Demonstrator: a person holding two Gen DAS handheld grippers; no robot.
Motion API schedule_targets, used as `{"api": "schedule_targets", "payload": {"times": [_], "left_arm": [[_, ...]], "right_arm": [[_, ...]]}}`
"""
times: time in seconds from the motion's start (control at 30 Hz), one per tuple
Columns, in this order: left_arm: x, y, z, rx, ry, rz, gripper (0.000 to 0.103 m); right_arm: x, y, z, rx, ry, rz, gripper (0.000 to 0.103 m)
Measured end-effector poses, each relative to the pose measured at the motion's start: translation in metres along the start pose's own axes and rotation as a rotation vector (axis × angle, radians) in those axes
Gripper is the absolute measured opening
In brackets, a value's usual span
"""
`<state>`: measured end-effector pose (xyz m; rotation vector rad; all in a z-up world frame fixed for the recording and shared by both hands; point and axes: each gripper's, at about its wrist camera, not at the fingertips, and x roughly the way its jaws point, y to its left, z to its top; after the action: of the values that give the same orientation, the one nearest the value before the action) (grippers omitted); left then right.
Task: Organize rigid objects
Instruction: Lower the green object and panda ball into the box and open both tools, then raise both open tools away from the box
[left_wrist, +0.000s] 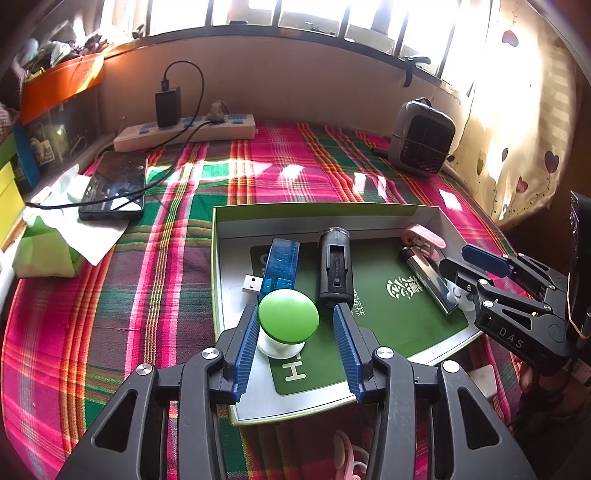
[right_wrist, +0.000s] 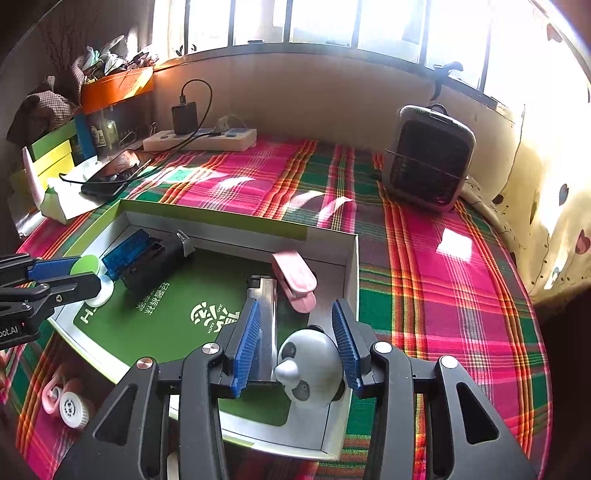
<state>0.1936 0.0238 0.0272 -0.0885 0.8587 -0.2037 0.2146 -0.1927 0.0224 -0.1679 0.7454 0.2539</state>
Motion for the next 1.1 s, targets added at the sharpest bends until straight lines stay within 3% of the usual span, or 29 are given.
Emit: {"api": "schedule_targets", "payload": {"times": [0.17, 1.1], "left_arm": [[-0.004, -0.002, -0.001, 0.001, -0.006, 0.000, 0.046], [-0.065, -0.015, -0.029, 0.012, -0.086, -0.004, 0.047]], "right_arm": [[-0.004, 0.001, -0.001, 0.004, -0.007, 0.001, 0.042], [-0.061, 0.003, -0.025, 0.035, -0.067, 0.017, 0.042]]}}
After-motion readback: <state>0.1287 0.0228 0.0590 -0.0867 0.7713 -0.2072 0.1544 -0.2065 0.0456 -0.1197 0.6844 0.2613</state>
